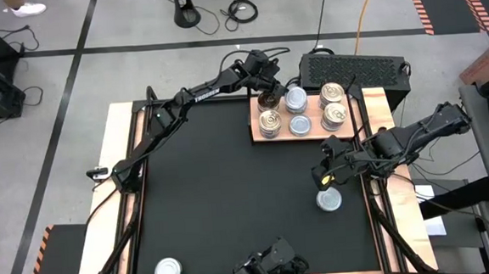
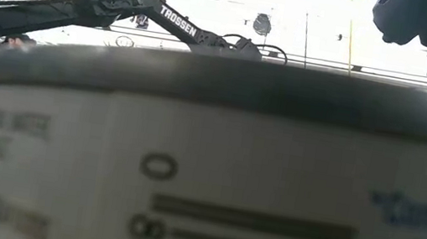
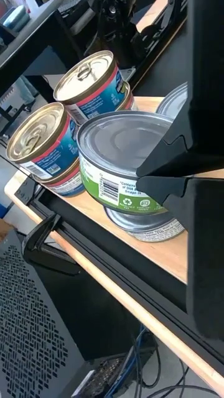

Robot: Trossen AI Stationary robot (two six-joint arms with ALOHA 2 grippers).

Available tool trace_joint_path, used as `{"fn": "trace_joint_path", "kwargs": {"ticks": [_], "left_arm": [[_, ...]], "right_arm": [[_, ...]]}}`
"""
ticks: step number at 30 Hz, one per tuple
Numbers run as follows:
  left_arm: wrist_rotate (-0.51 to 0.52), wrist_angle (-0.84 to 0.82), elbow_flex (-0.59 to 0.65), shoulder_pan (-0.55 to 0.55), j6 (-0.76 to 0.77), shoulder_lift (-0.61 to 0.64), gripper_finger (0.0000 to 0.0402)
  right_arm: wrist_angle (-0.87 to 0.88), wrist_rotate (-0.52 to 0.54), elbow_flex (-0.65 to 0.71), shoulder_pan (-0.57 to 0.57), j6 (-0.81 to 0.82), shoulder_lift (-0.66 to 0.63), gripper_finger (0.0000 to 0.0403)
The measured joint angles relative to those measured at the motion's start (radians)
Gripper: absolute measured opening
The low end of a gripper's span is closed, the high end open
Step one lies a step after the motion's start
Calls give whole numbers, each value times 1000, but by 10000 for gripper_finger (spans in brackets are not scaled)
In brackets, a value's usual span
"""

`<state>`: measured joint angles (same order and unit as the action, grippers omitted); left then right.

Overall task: Stack canned seafood by type on shelf
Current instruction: Stack the green tuna can on top of the other green tuna can on the shelf

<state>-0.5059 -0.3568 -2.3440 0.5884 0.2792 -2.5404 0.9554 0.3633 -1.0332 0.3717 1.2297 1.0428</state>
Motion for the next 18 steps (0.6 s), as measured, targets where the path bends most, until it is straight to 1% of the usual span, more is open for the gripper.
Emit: {"fn": "trace_joint_path", "kwargs": {"ticks": [7,15,18], "left_arm": [[17,0,0,-2,-6,0,1],[17,1,0,-2,-3,0,36],[17,0,0,-2,1,0,43]], "right_arm": [[0,-3,0,0,0,0,0],[0,-26,0,1,-12,0,0],[0,-28,0,1,-12,0,0]]}}
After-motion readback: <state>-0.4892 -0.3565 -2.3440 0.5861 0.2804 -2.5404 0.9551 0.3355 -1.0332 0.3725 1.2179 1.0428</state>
